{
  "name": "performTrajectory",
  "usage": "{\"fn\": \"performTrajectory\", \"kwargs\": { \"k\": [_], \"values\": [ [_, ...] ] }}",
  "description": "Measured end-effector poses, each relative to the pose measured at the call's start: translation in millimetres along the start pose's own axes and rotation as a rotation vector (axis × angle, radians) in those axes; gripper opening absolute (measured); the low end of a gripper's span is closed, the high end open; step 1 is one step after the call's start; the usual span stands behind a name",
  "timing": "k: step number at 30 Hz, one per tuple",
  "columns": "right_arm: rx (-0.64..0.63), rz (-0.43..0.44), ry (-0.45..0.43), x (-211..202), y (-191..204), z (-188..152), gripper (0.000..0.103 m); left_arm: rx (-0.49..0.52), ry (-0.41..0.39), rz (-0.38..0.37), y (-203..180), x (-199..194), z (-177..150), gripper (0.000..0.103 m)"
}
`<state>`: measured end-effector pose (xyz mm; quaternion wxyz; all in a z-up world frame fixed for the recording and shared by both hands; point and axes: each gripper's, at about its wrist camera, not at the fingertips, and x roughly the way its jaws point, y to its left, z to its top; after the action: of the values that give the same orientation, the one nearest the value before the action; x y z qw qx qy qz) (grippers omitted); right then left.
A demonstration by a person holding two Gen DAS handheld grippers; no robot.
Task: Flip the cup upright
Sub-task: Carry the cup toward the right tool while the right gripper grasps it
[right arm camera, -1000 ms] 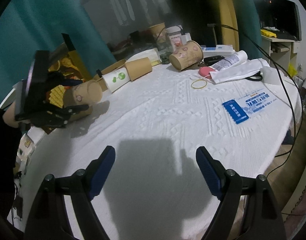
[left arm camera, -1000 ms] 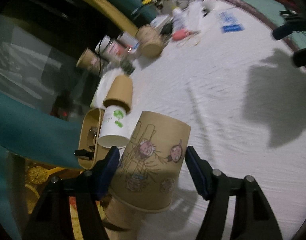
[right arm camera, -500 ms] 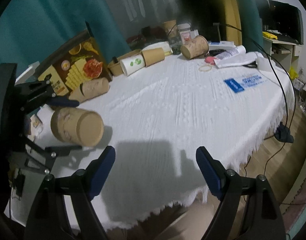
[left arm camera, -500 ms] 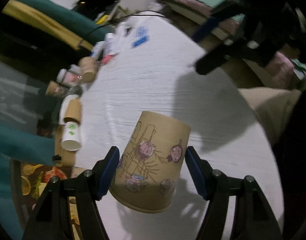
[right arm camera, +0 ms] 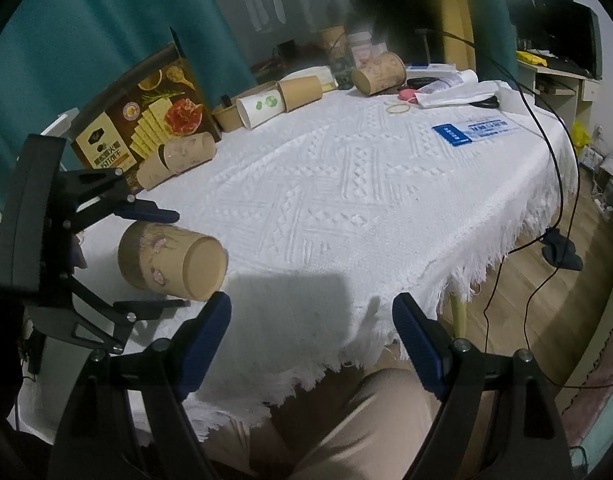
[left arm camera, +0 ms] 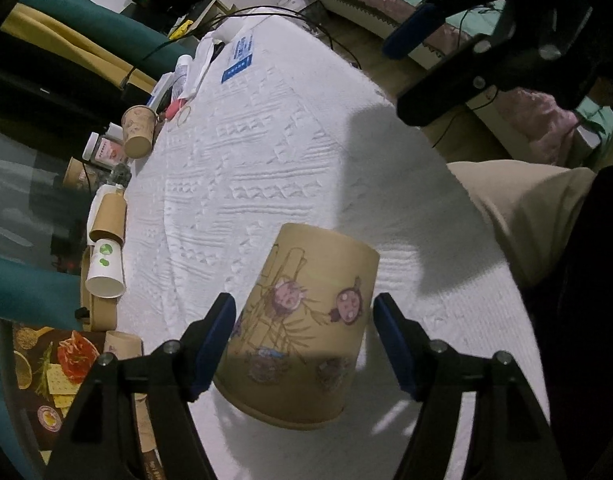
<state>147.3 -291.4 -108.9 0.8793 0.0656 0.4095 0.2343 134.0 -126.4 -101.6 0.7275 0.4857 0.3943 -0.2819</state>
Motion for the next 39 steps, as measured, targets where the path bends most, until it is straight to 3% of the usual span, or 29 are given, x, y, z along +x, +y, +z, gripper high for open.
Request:
{"fn": "performTrajectory", "kwargs": {
  "k": [5,12,14,18,23,27,31,34,39],
  "values": [
    [-0.009,0.004,0.0,0.9,3.7,2.6,0.081,-0.025,-0.008,-0.017,2.2,-2.2,-1.5,0.08],
    [-0.024,0.009,0.008,3.3,6.9,6.3,0.081,-0.074,-0.03,-0.044,6.1,-16.9,-4.4,0.081],
    [-0.062,0.015,0.016,3.3,11.8,10.4,0.081,-0.117,-0.053,-0.04,10.0,-32.8,-7.7,0.081],
    [-0.255,0.044,0.035,-0.9,34.3,26.5,0.081,-0.215,-0.093,-0.002,16.2,-65.1,-19.6,0.081],
    [-0.571,0.13,0.095,0.0,71.7,46.1,0.081,-0.432,-0.124,0.074,20.0,-97.7,-54.4,0.081],
    [-0.779,0.181,0.212,17.3,102.2,59.2,0.081,-0.678,-0.14,0.104,19.5,-109.5,-92.7,0.081],
    [-0.979,0.198,0.359,41.0,129.8,64.3,0.081,-0.811,-0.1,0.214,-2.4,-109.6,-119.5,0.081],
    [-1.075,0.195,0.457,61.5,143.2,63.6,0.081,-0.964,-0.127,0.159,-9.0,-108.8,-141.7,0.081],
    [-1.145,0.183,0.605,95.4,168.2,64.1,0.081,-1.17,-0.182,0.142,-4.6,-107.5,-166.1,0.081]
  ]
}}
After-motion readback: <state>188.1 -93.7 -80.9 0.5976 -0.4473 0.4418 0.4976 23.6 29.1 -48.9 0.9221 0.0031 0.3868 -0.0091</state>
